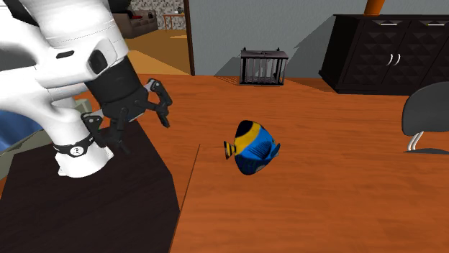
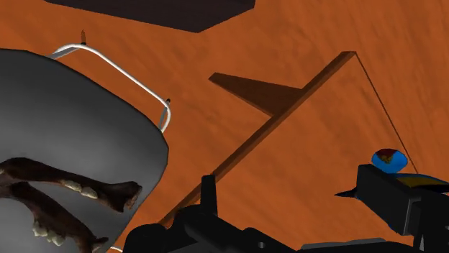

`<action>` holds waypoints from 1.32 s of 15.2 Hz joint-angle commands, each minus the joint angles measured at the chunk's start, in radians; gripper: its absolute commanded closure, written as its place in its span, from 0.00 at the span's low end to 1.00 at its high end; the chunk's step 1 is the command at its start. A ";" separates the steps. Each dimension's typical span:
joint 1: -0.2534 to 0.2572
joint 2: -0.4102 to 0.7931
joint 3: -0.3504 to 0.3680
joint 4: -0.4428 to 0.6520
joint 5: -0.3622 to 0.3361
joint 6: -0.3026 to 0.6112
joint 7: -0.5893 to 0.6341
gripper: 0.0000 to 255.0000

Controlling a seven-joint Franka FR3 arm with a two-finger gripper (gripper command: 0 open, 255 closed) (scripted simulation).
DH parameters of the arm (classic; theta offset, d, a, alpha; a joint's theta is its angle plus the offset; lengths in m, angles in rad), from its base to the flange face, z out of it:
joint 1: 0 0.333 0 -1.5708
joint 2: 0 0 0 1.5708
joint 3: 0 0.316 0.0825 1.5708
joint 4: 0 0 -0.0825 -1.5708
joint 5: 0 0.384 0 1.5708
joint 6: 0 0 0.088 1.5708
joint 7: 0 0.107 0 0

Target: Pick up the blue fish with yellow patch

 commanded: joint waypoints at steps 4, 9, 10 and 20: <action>0.051 0.137 0.030 0.057 0.080 0.118 -0.034 0.00; 0.095 0.283 0.062 0.148 0.150 0.211 -0.072 0.00; 0.103 0.312 0.068 0.170 0.163 0.227 -0.079 0.00; 0.172 0.600 0.141 0.431 0.248 0.341 -0.140 0.00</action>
